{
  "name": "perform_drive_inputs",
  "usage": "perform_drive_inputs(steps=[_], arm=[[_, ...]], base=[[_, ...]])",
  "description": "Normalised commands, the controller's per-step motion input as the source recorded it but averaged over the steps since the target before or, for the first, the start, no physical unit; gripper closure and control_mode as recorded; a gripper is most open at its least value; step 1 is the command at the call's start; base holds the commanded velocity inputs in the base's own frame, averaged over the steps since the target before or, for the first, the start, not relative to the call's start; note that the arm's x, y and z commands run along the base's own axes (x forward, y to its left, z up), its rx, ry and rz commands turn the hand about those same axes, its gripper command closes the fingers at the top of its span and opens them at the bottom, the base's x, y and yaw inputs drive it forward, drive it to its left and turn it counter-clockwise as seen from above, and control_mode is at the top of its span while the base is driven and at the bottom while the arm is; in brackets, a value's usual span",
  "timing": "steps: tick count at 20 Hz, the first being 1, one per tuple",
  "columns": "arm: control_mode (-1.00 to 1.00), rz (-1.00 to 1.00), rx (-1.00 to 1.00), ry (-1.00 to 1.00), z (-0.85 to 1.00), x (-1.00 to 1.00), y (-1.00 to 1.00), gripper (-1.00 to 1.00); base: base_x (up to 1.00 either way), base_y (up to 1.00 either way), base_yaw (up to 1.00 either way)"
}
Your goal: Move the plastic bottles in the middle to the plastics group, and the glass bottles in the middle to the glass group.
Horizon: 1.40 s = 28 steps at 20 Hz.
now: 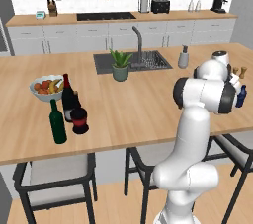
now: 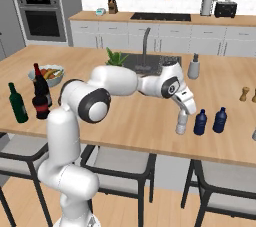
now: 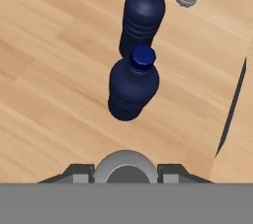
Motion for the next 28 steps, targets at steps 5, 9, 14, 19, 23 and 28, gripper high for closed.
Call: perform_drive_inputs(steps=[5,9,14,19,23,28], arm=[[-1.00,-0.02,0.00,0.00,-0.30,0.02,0.00,1.00],[-1.00,-0.03,0.00,0.00,-0.45,0.00,0.00,1.00],[-1.00,0.00,0.00,0.00,-0.30,0.00,-0.01,1.00],[-1.00,0.00,0.00,-0.13,0.00,0.00,-0.04,1.00],[-1.00,0.00,0.00,-0.03,0.00,0.00,-0.06,1.00],[-1.00,0.00,0.00,0.00,0.00,-0.01,0.00,-1.00]], base=[[0.00,0.00,0.00],[0.00,0.00,0.00],[0.00,0.00,0.00],[0.00,0.00,0.00],[0.00,0.00,0.00],[0.00,0.00,0.00]])
